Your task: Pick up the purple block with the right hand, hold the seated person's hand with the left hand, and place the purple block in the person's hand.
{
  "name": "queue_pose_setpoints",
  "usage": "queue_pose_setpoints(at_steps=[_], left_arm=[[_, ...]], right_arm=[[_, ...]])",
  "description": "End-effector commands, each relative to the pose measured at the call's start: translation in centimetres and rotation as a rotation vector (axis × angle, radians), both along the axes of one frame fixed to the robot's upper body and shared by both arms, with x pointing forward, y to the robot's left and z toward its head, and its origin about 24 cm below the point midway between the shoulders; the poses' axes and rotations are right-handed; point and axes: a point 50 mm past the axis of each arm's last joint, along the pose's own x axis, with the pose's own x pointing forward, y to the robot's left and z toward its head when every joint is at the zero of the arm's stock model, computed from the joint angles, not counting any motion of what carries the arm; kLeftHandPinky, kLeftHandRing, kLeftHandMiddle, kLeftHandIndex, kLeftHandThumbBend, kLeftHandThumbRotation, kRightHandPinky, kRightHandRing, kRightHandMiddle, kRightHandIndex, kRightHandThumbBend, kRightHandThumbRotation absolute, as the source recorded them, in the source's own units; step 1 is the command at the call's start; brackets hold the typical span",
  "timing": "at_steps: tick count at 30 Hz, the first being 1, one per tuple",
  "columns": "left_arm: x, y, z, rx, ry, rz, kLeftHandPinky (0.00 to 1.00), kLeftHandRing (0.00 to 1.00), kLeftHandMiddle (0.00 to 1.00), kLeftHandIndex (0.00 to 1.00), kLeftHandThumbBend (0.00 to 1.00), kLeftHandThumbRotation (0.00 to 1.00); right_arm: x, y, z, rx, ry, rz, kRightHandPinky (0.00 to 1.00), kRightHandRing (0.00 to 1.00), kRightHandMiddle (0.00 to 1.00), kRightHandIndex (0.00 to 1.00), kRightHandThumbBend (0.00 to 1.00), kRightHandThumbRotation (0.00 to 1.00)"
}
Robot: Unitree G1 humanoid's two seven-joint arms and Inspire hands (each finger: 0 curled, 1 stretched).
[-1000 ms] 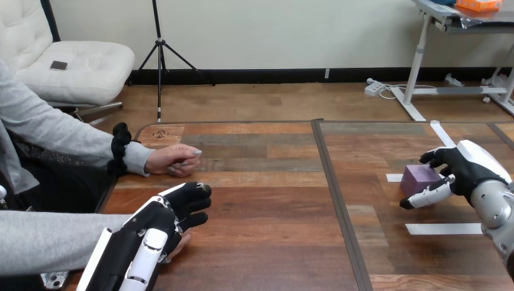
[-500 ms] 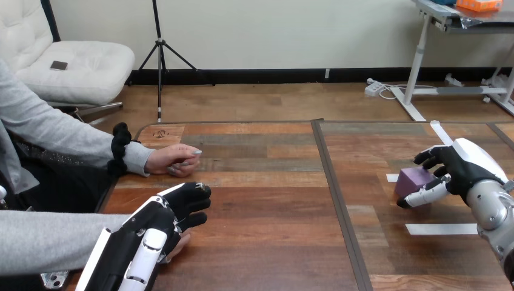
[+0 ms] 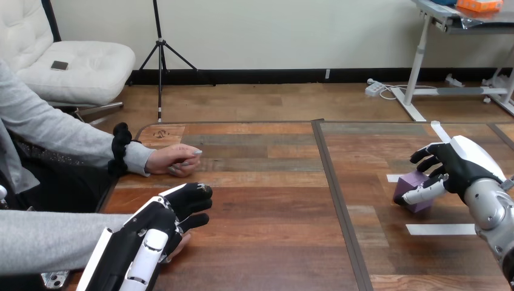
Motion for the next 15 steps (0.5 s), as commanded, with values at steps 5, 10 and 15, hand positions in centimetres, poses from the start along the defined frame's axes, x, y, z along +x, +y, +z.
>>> queue_pose_setpoints(at_steps=[5,10,15], left_arm=[[0.93,-0.03,1.16,-0.014,-0.080,-0.007,0.78,0.82,0.79,0.73,0.53,0.83],[0.94,-0.04,1.13,-0.017,-0.082,-0.005,0.78,0.82,0.79,0.73,0.52,0.83],[0.94,-0.03,1.11,-0.016,-0.078,-0.006,0.78,0.82,0.79,0.73,0.53,0.83]], right_arm=[[0.54,1.08,0.08,0.007,0.012,0.038,0.59,0.68,0.72,0.74,0.89,0.00],[0.56,1.11,0.10,0.007,0.010,0.038,0.59,0.68,0.71,0.74,0.90,0.00],[0.58,1.14,0.10,-0.007,0.013,0.042,0.60,0.69,0.72,0.74,0.90,0.00]])
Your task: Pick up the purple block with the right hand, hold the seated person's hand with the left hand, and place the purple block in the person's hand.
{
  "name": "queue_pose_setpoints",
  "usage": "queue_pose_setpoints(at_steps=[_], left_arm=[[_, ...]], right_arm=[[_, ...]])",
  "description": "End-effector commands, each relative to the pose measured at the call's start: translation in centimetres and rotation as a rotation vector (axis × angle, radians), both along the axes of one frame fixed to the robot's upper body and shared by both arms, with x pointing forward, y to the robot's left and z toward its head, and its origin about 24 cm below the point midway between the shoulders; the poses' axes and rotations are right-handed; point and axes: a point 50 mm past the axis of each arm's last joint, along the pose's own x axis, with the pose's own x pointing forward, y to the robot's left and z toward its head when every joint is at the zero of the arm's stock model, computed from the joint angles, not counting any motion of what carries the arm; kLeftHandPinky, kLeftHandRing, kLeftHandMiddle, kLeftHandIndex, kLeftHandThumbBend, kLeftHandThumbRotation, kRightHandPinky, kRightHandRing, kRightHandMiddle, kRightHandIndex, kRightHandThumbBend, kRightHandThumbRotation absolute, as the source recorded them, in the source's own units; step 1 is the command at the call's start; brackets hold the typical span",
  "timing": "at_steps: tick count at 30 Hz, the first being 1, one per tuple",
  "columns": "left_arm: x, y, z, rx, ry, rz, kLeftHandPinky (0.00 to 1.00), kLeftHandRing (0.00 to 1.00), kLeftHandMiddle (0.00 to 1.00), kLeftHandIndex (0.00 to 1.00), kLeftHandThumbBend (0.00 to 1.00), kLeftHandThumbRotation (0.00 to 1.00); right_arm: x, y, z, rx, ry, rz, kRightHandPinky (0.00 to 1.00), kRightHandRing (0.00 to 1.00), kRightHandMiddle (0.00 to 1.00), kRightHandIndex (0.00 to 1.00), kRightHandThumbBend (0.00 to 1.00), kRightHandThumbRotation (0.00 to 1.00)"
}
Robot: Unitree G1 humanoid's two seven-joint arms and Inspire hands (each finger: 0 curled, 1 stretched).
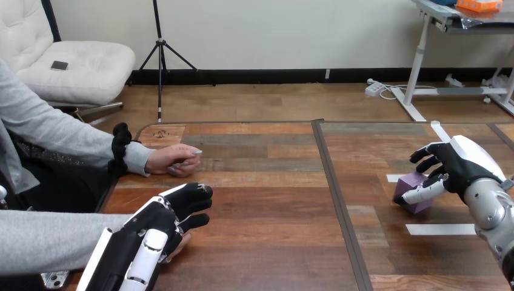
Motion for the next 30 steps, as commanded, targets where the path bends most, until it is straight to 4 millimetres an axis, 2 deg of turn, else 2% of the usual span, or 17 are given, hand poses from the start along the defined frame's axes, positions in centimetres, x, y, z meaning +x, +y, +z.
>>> queue_pose_setpoints(at_steps=[1,10,23,30], left_arm=[[0.94,-0.02,1.10,-0.015,-0.077,-0.004,0.78,0.82,0.79,0.73,0.53,0.83],[0.92,-0.01,1.13,-0.009,-0.073,-0.009,0.79,0.82,0.80,0.73,0.54,0.83],[0.93,-0.08,1.16,-0.014,-0.071,-0.003,0.80,0.82,0.80,0.72,0.55,0.82],[0.98,-0.10,1.13,-0.015,-0.078,0.001,0.80,0.82,0.79,0.72,0.51,0.82]], right_arm=[[0.57,1.12,0.09,-0.008,0.013,0.041,0.61,0.69,0.72,0.74,0.90,0.00],[0.64,1.21,0.14,0.006,0.010,0.036,0.63,0.71,0.74,0.75,0.91,0.02],[0.81,1.37,0.27,0.000,0.012,0.038,0.59,0.71,0.75,0.75,0.95,0.05],[0.88,1.41,0.29,-0.018,0.020,0.038,0.64,0.76,0.80,0.77,0.98,0.09]])
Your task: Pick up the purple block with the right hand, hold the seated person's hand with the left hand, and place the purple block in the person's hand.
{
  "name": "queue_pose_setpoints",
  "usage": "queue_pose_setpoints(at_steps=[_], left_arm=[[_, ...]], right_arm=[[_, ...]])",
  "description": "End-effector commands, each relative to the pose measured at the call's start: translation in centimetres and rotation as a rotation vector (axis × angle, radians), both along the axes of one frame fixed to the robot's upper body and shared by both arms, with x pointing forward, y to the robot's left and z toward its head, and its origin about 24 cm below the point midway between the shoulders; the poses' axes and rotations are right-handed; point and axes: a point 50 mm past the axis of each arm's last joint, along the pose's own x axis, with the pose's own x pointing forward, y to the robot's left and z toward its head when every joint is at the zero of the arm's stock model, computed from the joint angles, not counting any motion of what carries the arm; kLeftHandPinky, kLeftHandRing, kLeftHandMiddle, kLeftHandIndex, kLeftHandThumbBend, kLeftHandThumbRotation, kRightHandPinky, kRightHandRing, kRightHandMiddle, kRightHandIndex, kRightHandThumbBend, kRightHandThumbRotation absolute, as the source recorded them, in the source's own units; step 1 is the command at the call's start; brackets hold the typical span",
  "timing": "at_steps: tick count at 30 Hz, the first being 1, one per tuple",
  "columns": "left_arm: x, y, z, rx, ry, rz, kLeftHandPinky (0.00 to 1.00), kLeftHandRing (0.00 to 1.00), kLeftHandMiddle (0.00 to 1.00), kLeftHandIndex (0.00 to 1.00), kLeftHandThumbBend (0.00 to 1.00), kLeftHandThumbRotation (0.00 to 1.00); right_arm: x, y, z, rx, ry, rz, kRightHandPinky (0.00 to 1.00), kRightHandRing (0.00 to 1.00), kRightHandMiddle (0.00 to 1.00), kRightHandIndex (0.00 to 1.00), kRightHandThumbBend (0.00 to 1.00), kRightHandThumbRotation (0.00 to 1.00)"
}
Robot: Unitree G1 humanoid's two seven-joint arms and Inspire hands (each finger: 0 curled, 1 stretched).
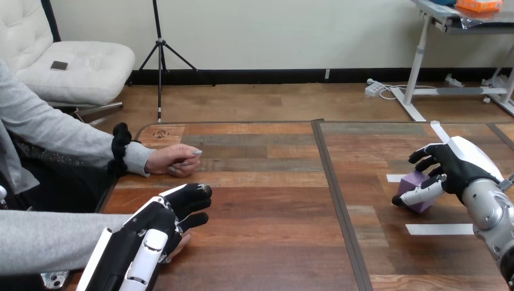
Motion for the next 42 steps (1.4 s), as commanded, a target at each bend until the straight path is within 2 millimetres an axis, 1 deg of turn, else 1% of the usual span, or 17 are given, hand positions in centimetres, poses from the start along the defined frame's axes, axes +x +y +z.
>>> queue_pose_setpoints(at_steps=[1,5,13,23,34,42], left_arm=[[0.98,-0.10,1.13,-0.013,-0.079,-0.001,0.80,0.82,0.79,0.72,0.51,0.82],[1.00,-0.09,1.20,-0.005,-0.079,-0.004,0.80,0.82,0.79,0.72,0.50,0.83],[1.05,-0.06,1.18,-0.003,-0.081,-0.003,0.80,0.82,0.79,0.72,0.53,0.83],[1.12,-0.04,1.13,-0.016,-0.080,-0.006,0.80,0.82,0.79,0.72,0.53,0.83],[1.14,-0.04,1.13,-0.011,-0.089,-0.002,0.79,0.82,0.79,0.71,0.50,0.83],[1.11,-0.02,1.17,0.000,-0.084,-0.002,0.78,0.82,0.79,0.71,0.51,0.84]], right_arm=[[0.88,1.21,0.51,-0.009,0.005,0.036,0.64,0.77,0.80,0.78,0.98,0.10],[0.92,1.25,0.56,-0.003,0.001,0.038,0.66,0.78,0.81,0.78,0.99,0.10],[0.92,1.25,0.57,0.008,-0.001,0.037,0.70,0.80,0.83,0.79,1.00,0.11],[0.94,1.26,0.53,0.001,0.010,0.032,0.71,0.82,0.84,0.80,1.00,0.14],[0.95,1.26,0.55,0.007,0.012,0.033,0.72,0.82,0.85,0.80,1.00,0.13],[0.94,1.24,0.56,0.009,0.011,0.033,0.73,0.82,0.84,0.80,1.00,0.13]])
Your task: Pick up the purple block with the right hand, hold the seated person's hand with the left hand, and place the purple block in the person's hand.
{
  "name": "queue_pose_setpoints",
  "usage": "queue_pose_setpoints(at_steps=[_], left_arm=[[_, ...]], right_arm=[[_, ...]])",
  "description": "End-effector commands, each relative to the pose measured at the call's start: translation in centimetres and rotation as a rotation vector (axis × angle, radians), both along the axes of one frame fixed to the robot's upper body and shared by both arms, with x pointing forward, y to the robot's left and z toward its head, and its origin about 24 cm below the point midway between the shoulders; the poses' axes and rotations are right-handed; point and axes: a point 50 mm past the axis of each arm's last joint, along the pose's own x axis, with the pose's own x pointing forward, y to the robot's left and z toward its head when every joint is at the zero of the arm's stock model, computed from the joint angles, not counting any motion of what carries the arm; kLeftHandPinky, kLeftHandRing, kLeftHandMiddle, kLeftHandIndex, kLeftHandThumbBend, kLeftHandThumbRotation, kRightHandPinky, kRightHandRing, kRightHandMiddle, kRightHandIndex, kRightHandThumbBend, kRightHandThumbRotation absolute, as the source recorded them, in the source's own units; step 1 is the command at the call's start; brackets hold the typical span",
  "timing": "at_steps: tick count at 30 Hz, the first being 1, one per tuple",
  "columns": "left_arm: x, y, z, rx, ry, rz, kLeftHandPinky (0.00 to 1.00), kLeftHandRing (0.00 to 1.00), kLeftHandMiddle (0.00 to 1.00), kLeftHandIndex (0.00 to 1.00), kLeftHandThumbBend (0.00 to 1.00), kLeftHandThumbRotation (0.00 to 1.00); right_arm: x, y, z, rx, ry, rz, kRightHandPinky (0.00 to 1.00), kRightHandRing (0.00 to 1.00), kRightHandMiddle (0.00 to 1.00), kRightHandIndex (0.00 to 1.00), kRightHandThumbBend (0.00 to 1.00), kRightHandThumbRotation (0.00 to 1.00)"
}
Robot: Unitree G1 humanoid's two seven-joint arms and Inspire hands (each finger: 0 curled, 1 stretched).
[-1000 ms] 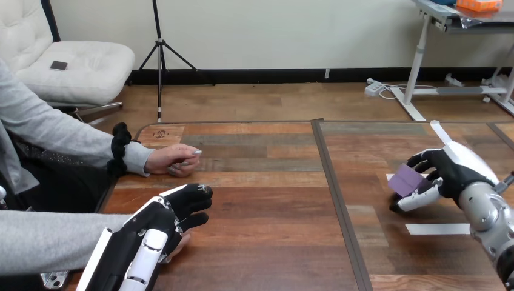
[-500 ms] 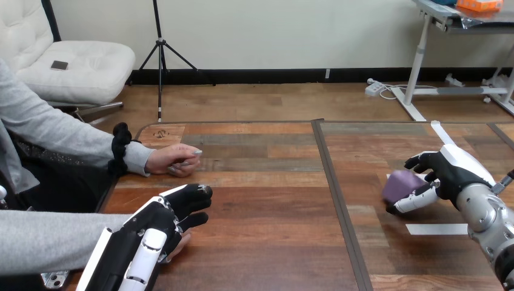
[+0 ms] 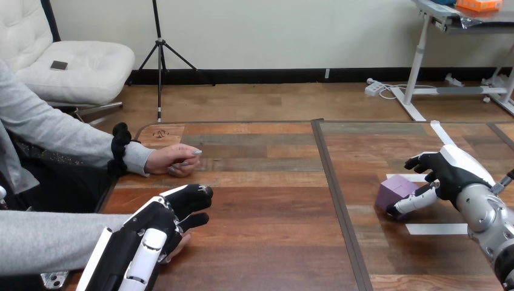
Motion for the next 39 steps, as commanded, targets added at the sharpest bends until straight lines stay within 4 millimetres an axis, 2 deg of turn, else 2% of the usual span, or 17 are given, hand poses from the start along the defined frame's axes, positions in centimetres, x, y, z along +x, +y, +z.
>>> queue_pose_setpoints(at_steps=[1,8,39], left_arm=[[1.08,-0.02,1.16,-0.001,-0.082,-0.003,0.78,0.82,0.79,0.71,0.52,0.84],[1.06,-0.04,1.20,-0.004,-0.081,-0.004,0.78,0.82,0.79,0.71,0.55,0.84],[1.04,-0.10,1.11,-0.009,-0.085,-0.008,0.79,0.83,0.80,0.71,0.51,0.85]], right_arm=[[1.04,0.72,1.20,0.012,-0.042,0.020,0.73,0.82,0.84,0.80,1.00,0.13],[1.00,0.66,1.17,0.008,-0.039,0.020,0.71,0.81,0.84,0.80,1.00,0.13],[1.04,0.97,1.01,0.016,-0.030,0.023,0.65,0.78,0.82,0.80,1.00,0.13]])
